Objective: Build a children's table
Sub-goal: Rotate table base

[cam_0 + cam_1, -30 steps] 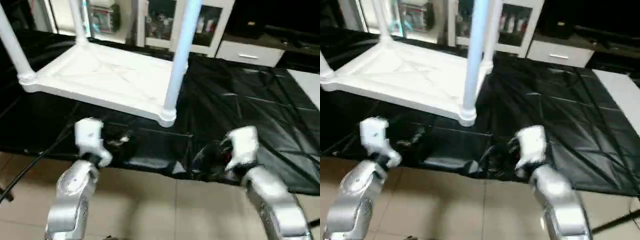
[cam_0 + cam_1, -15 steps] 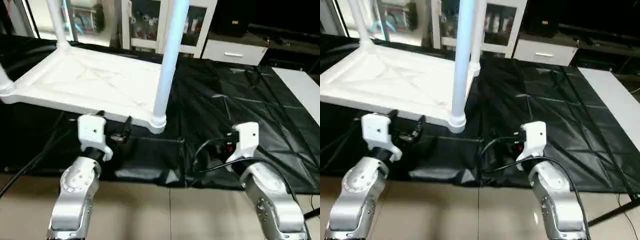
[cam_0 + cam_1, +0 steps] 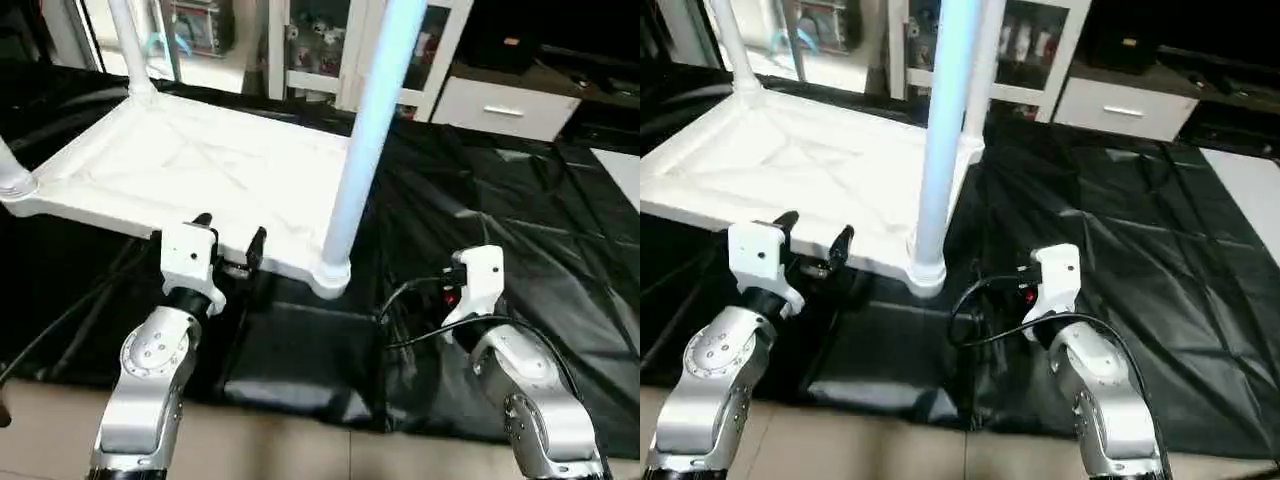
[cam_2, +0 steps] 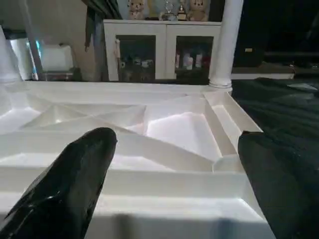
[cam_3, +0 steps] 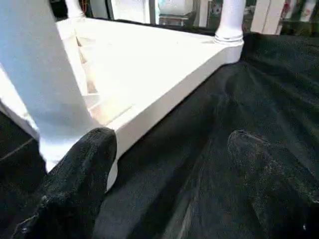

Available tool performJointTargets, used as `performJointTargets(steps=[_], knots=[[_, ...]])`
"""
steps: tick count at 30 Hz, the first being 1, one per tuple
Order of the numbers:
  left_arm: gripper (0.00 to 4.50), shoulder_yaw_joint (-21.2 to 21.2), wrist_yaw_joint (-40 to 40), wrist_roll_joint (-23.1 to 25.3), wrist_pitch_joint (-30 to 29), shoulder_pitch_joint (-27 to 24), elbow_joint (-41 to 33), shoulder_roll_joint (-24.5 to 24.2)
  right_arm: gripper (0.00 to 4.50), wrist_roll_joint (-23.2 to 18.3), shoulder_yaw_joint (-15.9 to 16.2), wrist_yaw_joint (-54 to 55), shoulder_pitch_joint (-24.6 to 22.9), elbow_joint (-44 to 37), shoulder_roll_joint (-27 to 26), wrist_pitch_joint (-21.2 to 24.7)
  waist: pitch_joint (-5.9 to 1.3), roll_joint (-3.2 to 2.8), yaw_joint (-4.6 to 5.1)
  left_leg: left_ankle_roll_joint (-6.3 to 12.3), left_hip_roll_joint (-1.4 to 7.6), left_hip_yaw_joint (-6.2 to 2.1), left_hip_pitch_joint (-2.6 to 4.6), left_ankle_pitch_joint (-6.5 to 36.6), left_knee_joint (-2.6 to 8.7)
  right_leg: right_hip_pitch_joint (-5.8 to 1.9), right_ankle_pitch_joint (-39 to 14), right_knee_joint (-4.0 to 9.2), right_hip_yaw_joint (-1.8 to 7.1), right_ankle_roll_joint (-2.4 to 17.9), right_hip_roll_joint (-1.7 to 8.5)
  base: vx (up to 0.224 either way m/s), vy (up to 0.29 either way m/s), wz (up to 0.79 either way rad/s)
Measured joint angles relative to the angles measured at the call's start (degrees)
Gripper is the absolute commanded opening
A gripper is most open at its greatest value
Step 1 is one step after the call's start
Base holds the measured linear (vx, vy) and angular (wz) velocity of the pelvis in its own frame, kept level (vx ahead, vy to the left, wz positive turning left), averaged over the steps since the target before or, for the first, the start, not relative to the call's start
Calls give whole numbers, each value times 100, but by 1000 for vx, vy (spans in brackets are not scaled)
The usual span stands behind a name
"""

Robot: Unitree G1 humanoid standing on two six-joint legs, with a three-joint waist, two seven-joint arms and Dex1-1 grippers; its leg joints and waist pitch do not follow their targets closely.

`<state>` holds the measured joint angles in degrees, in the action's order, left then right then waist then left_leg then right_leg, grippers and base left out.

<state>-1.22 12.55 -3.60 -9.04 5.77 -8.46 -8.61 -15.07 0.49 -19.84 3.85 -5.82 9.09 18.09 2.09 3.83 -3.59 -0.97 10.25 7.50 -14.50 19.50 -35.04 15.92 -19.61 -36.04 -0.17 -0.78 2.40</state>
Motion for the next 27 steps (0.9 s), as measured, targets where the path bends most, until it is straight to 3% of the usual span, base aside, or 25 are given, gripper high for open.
performJointTargets(steps=[1, 2, 3, 4, 5, 6, 7, 8, 9, 10, 11, 12, 13, 14, 15, 16, 17, 18, 19, 20, 22, 23, 24, 27], knots=[[446, 16, 21, 0, 0, 22, 2, 3, 391, 1, -12, 4, -25, 0, 3, -1, -2, -9, -15, 83, -2, -48, -3, 48, -60, -62, -41, 5, 109, -10, -37, 106, 12, 24], [446, 29, 38, 0, 0, 48, 2, 3, 391, 2, -16, 8, -47, 0, 5, -3, -3, -14, -44, 78, -1, -93, 6, 62, -84, -108, -76, 1, 162, 0, -106, 98, 2, 33], [446, 24, 42, -1, 1, 61, 2, -4, 391, 2, -4, 7, -45, -1, -8, -10, -9, -26, -51, -56, 14, -179, 103, 125, -27, -56, -107, -112, 142, 14, -123, 98, -49, 17], [446, -4, 43, -1, 3, 38, 4, -31, 391, 2, 23, 3, -6, 1, -57, -10, -11, -26, -59, -224, 27, -235, 146, 135, -2, 44, -142, -289, 67, 60, -81, 98, -49, 17], [446, -97, 36, -1, 4, -7, 13, -98, 391, 0, 88, 1, 51, -4, -132, -18, -41, 23, 1, -295, -59, -346, 184, 152, 31, 290, -152, -670, -72, 65, 79, 53, -103, -15], [446, -172, 35, -1, -5, -24, 59, -168, 391, -2, 139, 0, 39, -28, -160, -41, -84, 103, 58, -305, -205, -456, 247, 224, 47, 561, -115, -761, -121, 76, 207, -59, -98, -37], [446, -157, 38, -2, -7, 7, 80, -127, 391, -1, 106, 12, -4, -19, -117, -72, -100, 167, 108, -208, -308, -455, 218, 298, -87, 568, -132, -704, -42, -44, 266, -59, -98, -37], [446, -39, 44, -3, -20, 86, 133, -17, 391, 0, -17, 42, -156, -10, -40, -81, -73, 131, 109, 193, -331, -429, 99, 350, -467, 431, -215, -696, 75, -18, 206, 0, 0, 0], [446, 236, 93, -12, -21, 94, 130, 122, 391, 7, -182, 79, -267, 154, 62, -70, -59, 104, 58, 420, -413, -380, -175, 279, -1073, 221, -221, -537, 222, -7, 144, 104, 71, 29], [446, 318, 107, -15, -21, 84, 122, 124, 391, 2, -263, 96, -272, 198, 70, -60, -44, 126, 5, 322, -501, -340, -398, 224, -1266, 67, -172, -378, 279, 4, 114, 104, 71, 29], [446, 294, 106, -17, -18, 97, 89, 84, 391, -21, -279, 94, -224, 148, 36, -61, -34, 10, -80, 86, -525, -305, -549, 152, -1164, -77, -142, -243, 321, 28, 44, 91, 70, -6], [446, 197, 103, -18, -7, 93, 45, 20, 391, -68, -264, 78, -144, 19, -19, -61, -16, -149, -195, -317, -416, -320, -633, -63, -571, -202, -113, -131, 389, 38, -194, 82, 58, -44], [446, 114, 99, -18, 8, 89, 21, -30, 391, -111, -244, 64, -62, -50, -79, -60, -14, -354, -230, -292, -270, -363, -634, -488, -328, -263, -126, -113, 344, 32, -376, 82, 58, -44], [446, -15, 94, -17, 14, 42, 33, -133, 391, -142, -96, 47, -42, -62, -256, -49, 0, -318, -221, -204, -234, -312, -579, -391, -378, -199, -207, -289, 218, 78, -305, 100, 44, -63], [446, -165, 83, -17, 2, 39, 109, -171, 391, -196, 38, 19, -60, -107, -315, -38, -7, -213, -186, -163, -234, -235, -514, -325, -348, -1, -230, -623, -29, 111, -153, 117, 23, -46], [446, -165, 90, -40, 1, 13, 145, -132, 391, -217, 32, 8, -98, -108, -292, -35, -10, -205, -149, -153, -231, -259, -451, -297, -317, 114, -213, -762, -195, 71, -90, 117, 23, -46], [446, -145, 107, -79, 3, 6, 145, -94, 391, -223, 2, 2, -137, -108, -246, -33, -12, -206, -91, -105, -233, -276, -393, -295, -291, 221, -173, -756, -256, 30, -71, 119, 8, -20], [446, -137, 170, -172, 5, 4, 133, -90, 391, -223, -8, -6, -146, -113, -183, -33, -39, -151, 27, -90, -278, -253, -353, -282, -265, 391, -60, -666, -292, -5, 19, 104, -12, -5], [446, -130, 232, -224, 6, 4, 127, -105, 391, -221, -12, -11, -161, -131, -153, -34, -70, -62, 102, -67, -358, -210, -352, -267, -262, 543, 116, -476, -243, 23, 118, 104, -12, -5], [446, -134, 356, -333, 17, -7, 126, -156, 391, -216, -14, -21, -182, -142, -125, -55, -114, 80, 158, -49, -436, -174, -379, -243, -294, 578, 437, -372, -156, -49, 213, 78, -76, 5], [446, -34, 733, -606, 69, -102, 154, -183, 391, -207, -115, -53, -307, -142, -18, -66, -113, 60, 147, 132, -445, -234, -443, -278, -306, 592, 413, -370, -93, -32, 168, 89, -94, -3], [446, -58, 863, -704, 94, -117, 197, -242, 391, -206, -126, -70, -340, -142, -1, -64, -115, 44, 138, 21, -416, -254, -471, -368, -204, 593, 422, -362, -102, -20, 123, 91, -83, -12], [446, -168, 1023, -823, 130, -128, 266, -379, 391, -208, -129, -92, -339, -145, 6, -63, -115, 23, 127, -258, -357, -264, -482, -438, -140, 594, 438, -331, -119, 6, 67, 42, -68, -8], [446, -575, 1441, -998, 206, -119, 596, -835, 391, -214, 8, -305, -344, -250, 91, -63, -79, -37, 134, -349, -239, -278, -542, -482, -115, 563, 564, -137, -206, 79, -7, 14, -23, -3]])
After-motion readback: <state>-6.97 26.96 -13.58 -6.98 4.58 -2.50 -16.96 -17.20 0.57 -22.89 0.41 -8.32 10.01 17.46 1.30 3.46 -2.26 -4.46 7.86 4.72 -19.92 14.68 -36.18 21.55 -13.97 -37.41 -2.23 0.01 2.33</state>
